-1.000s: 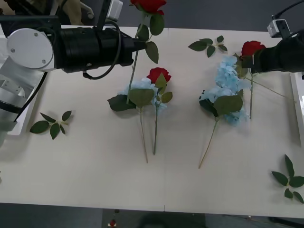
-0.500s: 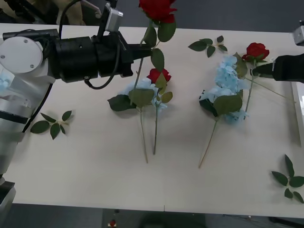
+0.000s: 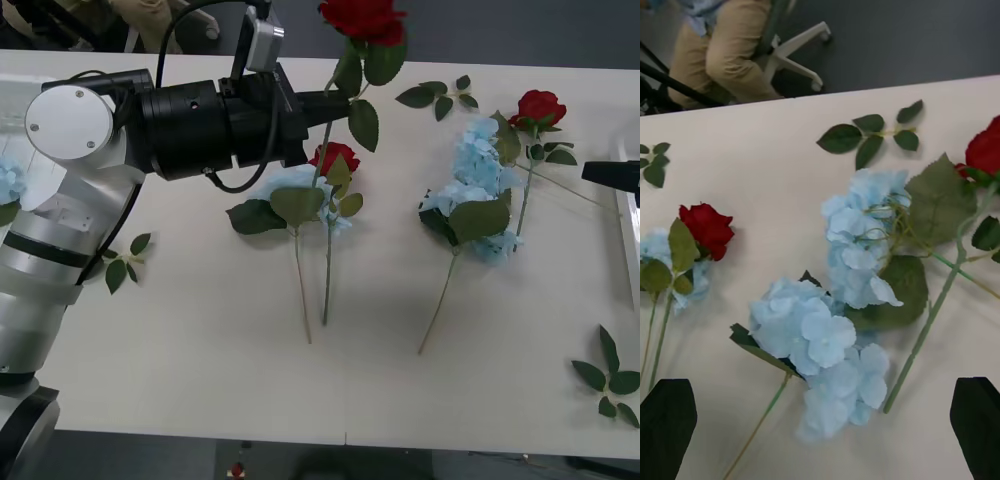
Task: Put the red flowers into the right box and the blue flowers into the left box
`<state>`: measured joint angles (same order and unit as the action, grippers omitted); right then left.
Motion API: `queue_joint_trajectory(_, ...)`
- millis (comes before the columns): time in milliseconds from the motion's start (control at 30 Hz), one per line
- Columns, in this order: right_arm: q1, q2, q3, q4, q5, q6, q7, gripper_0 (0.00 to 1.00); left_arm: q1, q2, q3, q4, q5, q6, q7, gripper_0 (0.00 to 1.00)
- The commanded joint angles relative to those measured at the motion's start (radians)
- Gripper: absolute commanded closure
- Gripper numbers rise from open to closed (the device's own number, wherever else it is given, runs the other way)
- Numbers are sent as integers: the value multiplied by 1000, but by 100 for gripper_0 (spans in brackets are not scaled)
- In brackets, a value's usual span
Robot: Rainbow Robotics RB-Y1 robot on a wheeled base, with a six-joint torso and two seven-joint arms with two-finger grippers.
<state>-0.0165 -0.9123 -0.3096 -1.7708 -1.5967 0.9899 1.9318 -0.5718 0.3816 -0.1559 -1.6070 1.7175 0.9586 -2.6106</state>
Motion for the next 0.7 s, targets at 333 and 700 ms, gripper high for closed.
queue_joint_trajectory(333,99,49,40,-144,-259,-80,403,0,-6,-3,-30,-37,57,-55,-89,100)
queue_joint_trajectory(700,56,95,204,-141,-299,-209,589,0,-6,-1,-30,-37,65,-70,-89,100)
